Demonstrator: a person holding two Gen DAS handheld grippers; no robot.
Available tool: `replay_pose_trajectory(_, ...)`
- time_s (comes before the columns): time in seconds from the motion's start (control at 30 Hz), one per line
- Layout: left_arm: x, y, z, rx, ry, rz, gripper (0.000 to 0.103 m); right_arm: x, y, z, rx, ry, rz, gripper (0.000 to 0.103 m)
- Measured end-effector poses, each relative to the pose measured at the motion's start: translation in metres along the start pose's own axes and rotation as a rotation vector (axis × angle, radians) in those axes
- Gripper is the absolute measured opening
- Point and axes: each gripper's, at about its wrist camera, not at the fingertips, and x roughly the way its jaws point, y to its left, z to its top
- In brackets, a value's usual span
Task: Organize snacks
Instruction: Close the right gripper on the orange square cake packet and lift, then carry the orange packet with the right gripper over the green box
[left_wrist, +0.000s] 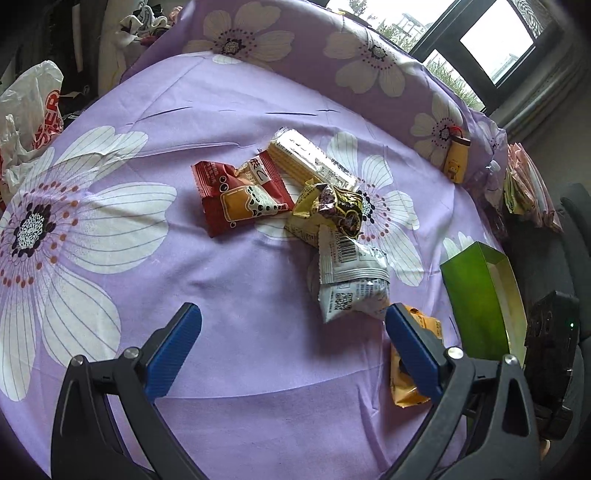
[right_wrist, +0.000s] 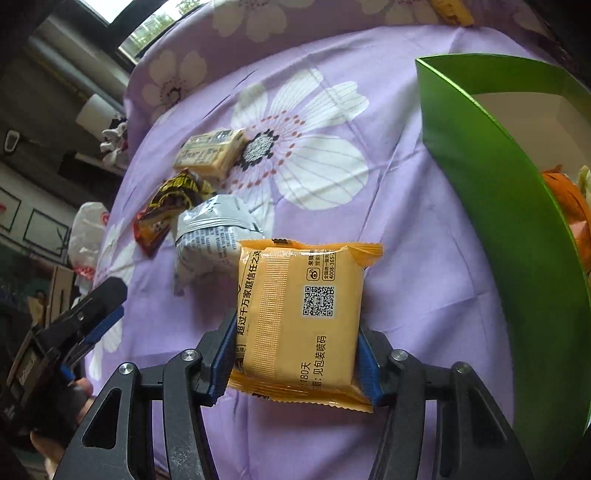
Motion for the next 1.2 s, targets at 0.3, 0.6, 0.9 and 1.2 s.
replay_pose_trajectory(0.3,0.009,-0.018,-0.007,0.078,0.012,-0.002,0.1,-0.003,0.003,0.007,0.001,0.028,0.067,0.072)
replay_pose_trajectory(0.6,0.017,-0.036,-0.02,0.126,0.063,-0.105,0.098,-0.018,-0.019,0.01,0.093,-0.049,0.121,0.074)
replay_pose_trajectory(0.9,0.035,-0.068,-0.042,0.212,0.152,-0.218,0.093,-0.012,-0.022,0.008,0.111,-0.027,0.195,0.074)
replay_pose_trajectory(1.2,0.048,-0.08,-0.05,0.23,0.167,-0.244,0.069,0.005,-0.013,0.005,0.077,0.011,0.152,0.052)
